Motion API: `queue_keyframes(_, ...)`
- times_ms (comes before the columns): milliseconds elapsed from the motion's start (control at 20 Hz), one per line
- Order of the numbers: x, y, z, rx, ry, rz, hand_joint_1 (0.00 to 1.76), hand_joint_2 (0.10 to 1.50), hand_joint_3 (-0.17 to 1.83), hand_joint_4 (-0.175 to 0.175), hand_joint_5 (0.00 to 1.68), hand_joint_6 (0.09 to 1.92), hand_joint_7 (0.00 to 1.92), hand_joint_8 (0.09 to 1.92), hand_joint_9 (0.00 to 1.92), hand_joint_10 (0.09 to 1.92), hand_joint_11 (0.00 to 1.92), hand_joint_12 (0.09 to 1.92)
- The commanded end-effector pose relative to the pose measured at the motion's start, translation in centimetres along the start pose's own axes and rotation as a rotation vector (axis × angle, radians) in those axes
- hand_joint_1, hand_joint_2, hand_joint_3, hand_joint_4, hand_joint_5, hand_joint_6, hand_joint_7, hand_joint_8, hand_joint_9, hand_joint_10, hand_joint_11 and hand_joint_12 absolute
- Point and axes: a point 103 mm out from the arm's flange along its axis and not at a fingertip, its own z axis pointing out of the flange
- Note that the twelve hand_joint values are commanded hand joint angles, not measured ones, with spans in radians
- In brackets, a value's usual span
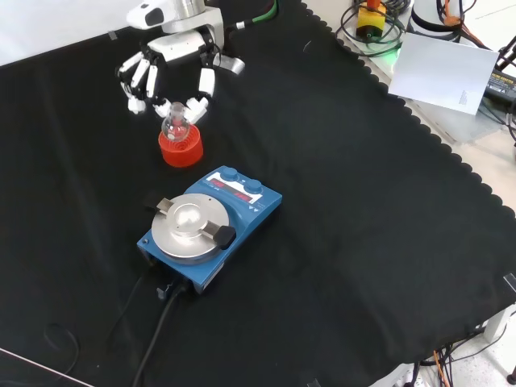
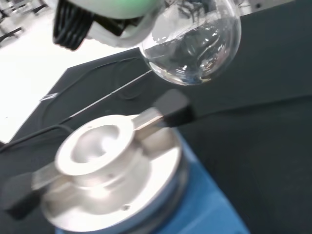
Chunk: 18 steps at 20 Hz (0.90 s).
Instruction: Place the round-bottom flask on the heater.
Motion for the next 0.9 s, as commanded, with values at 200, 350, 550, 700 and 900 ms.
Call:
queue_keyframes(200,4.9,1.1,2.7,0.097,0.078,-0.126,1.09,0.61,0.89,0.175,1.13,1.04,0.63,0.54,0.76,0.51,0.26,1.32)
queue_keyframes(350,5.2,1.3,3.1,0.099,0.09,-0.138,1.09,0.61,0.89,0.175,1.13,1.03,0.63,0.54,0.76,0.51,0.26,1.32)
queue_keyframes(550,5.5,1.7,3.7,0.103,0.112,-0.149,1.09,0.61,0.89,0.175,1.14,1.03,0.63,0.54,0.75,0.51,0.26,1.32)
queue_keyframes(700,5.7,2.1,4.3,0.11,0.117,-0.156,1.09,0.61,0.89,0.175,1.14,1.03,0.63,0.54,0.75,0.51,0.26,1.32)
queue_keyframes(900,5.9,2.8,5.2,0.118,0.125,-0.156,1.09,0.61,0.89,0.175,1.14,1.03,0.63,0.54,0.76,0.51,0.26,1.32)
